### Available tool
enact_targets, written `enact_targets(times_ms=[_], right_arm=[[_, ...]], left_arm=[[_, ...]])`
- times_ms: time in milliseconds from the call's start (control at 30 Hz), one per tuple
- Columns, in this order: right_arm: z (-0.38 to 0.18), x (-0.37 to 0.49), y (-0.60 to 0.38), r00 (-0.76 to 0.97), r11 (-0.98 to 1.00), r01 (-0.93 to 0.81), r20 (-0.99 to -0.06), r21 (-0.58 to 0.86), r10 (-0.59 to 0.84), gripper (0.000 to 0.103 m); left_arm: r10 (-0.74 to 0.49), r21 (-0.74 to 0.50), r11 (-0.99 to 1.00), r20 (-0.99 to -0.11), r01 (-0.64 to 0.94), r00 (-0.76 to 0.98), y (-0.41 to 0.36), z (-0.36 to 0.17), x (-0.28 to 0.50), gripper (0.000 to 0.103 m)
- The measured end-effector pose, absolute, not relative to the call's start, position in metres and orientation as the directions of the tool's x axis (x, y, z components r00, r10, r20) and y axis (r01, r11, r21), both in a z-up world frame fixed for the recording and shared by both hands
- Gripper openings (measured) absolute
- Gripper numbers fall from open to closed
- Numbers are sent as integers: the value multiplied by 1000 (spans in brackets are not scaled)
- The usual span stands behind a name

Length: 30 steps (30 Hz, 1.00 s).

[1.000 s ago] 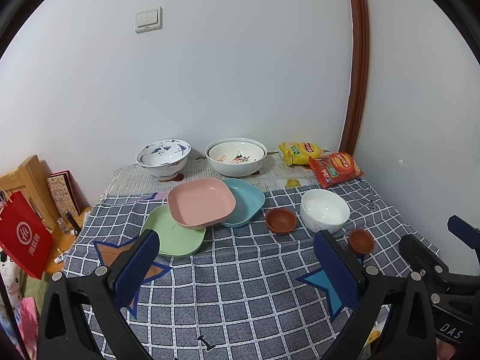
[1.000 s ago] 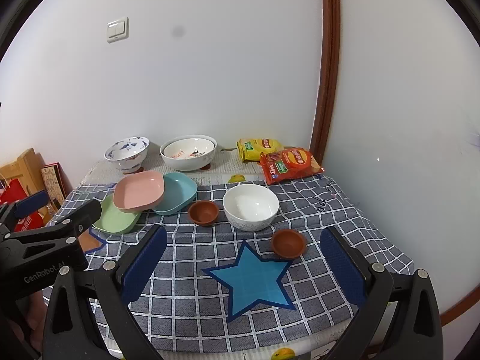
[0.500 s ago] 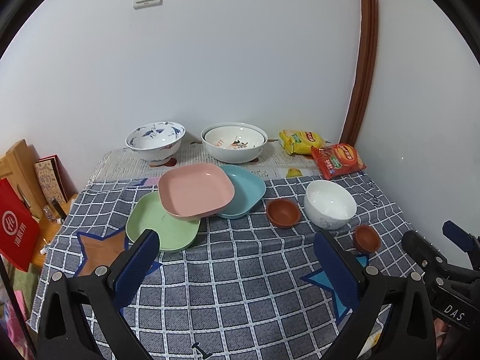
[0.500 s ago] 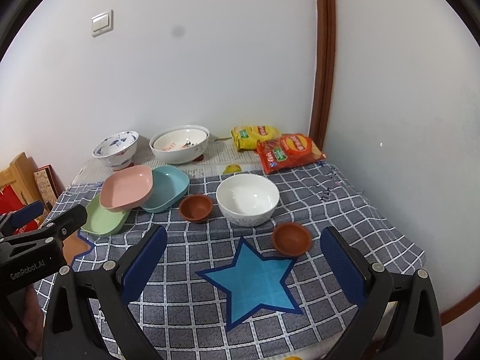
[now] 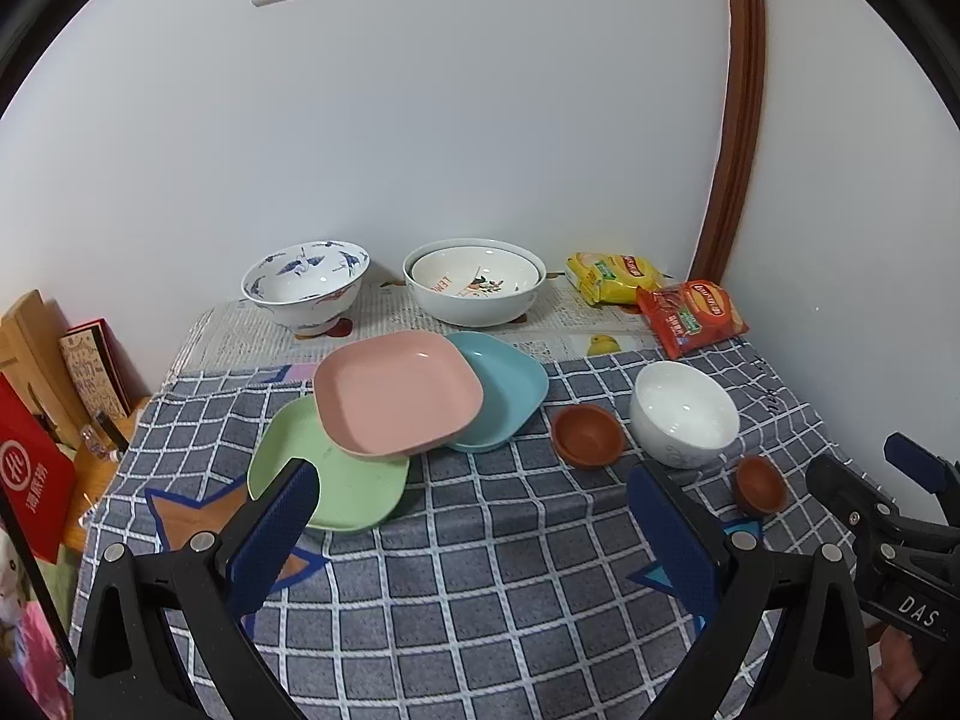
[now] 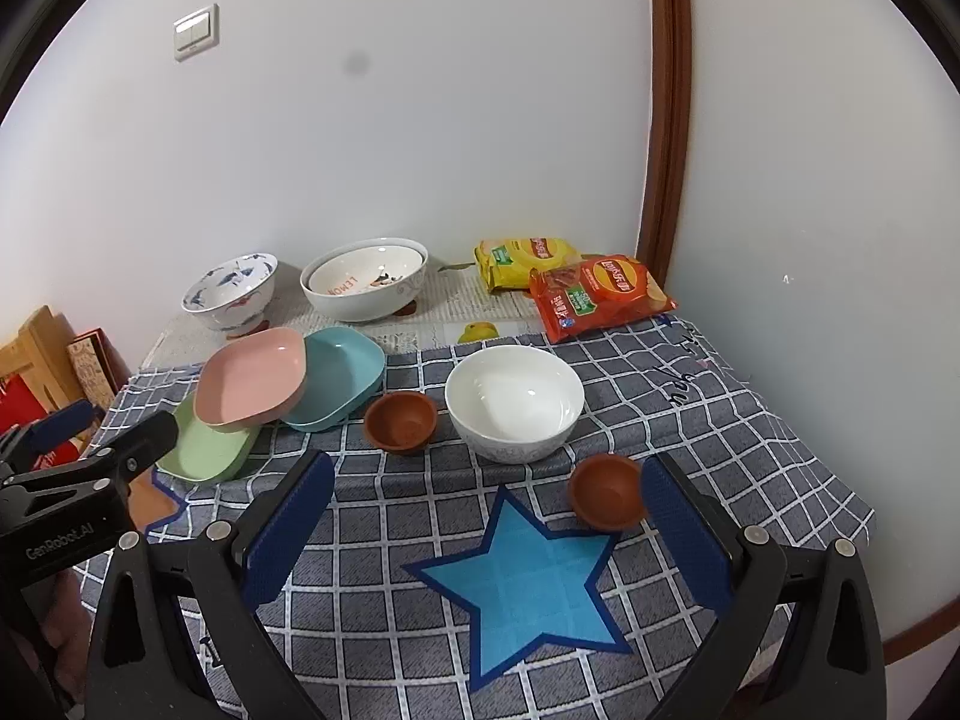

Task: Organize plates and bowls
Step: 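Move both grippers toward the rim of the pink square plate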

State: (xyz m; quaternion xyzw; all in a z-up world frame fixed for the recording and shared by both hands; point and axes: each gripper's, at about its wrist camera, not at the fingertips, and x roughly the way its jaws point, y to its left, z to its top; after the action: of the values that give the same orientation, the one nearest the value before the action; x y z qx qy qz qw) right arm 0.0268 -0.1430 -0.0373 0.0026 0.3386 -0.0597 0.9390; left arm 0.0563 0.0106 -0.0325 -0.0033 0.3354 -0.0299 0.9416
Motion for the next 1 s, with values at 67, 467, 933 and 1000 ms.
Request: enact_targets(times_ms=[67, 467, 933, 1000], right_arm=[[-40, 34, -142, 758, 993, 115, -642, -40, -113, 101], [-54, 73, -134, 738, 993, 107, -666, -44, -109, 101], [-67, 103, -127, 731, 995, 95, -677, -29, -90, 101], [-70, 109, -125, 729, 995, 93, -679, -27, -87, 101]], left_arm=[[-56, -24, 998, -633, 53, 772, 12, -33, 62, 103], [-79, -48, 997, -650, 62, 756, 22, -41, 93, 103], [-108, -67, 994, -670, 85, 735, 25, -53, 120, 103], [-107, -68, 994, -675, 83, 730, 28, -57, 124, 102]])
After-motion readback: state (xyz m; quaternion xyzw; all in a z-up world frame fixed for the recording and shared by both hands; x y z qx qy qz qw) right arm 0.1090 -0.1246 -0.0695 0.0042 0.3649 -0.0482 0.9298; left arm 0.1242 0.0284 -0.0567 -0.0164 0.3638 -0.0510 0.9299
